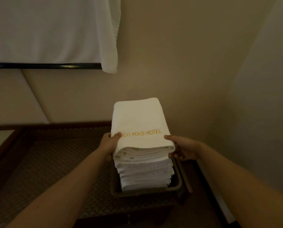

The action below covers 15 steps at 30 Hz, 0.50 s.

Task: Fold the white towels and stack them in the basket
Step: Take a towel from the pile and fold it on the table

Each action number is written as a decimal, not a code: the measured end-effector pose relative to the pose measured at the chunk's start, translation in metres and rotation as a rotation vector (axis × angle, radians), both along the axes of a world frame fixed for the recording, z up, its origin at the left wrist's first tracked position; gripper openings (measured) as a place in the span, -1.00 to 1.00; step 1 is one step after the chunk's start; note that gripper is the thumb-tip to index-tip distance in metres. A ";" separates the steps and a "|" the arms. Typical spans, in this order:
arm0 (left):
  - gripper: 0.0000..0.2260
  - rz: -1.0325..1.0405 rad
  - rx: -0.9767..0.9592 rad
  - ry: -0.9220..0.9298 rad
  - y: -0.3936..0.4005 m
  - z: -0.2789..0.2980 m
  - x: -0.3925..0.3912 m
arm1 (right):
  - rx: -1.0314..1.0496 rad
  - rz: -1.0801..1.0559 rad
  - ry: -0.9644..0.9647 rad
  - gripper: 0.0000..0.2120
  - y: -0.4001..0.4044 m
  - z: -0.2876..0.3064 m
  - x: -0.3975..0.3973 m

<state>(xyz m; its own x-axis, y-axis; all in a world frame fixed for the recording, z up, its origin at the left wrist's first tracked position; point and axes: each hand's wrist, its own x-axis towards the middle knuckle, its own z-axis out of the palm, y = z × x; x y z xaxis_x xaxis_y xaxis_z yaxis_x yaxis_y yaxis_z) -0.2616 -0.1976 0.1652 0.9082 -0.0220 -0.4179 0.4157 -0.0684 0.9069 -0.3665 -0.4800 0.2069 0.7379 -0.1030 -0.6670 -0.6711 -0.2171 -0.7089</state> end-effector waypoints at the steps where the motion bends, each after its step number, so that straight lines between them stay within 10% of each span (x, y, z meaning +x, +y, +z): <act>1: -0.51 0.000 0.009 -0.009 0.001 -0.001 -0.002 | 0.000 -0.002 -0.021 -0.51 0.001 -0.002 -0.002; 9: -0.53 -0.015 0.404 -0.279 0.012 -0.004 -0.008 | -0.261 0.060 -0.097 -0.79 0.019 0.018 0.000; 15: -0.53 -0.212 0.665 -0.693 -0.007 0.015 -0.002 | -0.905 0.243 -0.488 -0.33 0.046 0.019 0.039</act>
<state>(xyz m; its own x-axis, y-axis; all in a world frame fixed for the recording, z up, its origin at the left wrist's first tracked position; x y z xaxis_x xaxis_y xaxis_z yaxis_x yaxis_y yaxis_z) -0.2632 -0.2050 0.1801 0.9613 -0.1663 0.2196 -0.2738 -0.6649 0.6950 -0.3274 -0.4338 0.2260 0.9730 -0.2270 -0.0406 -0.2242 -0.8899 -0.3973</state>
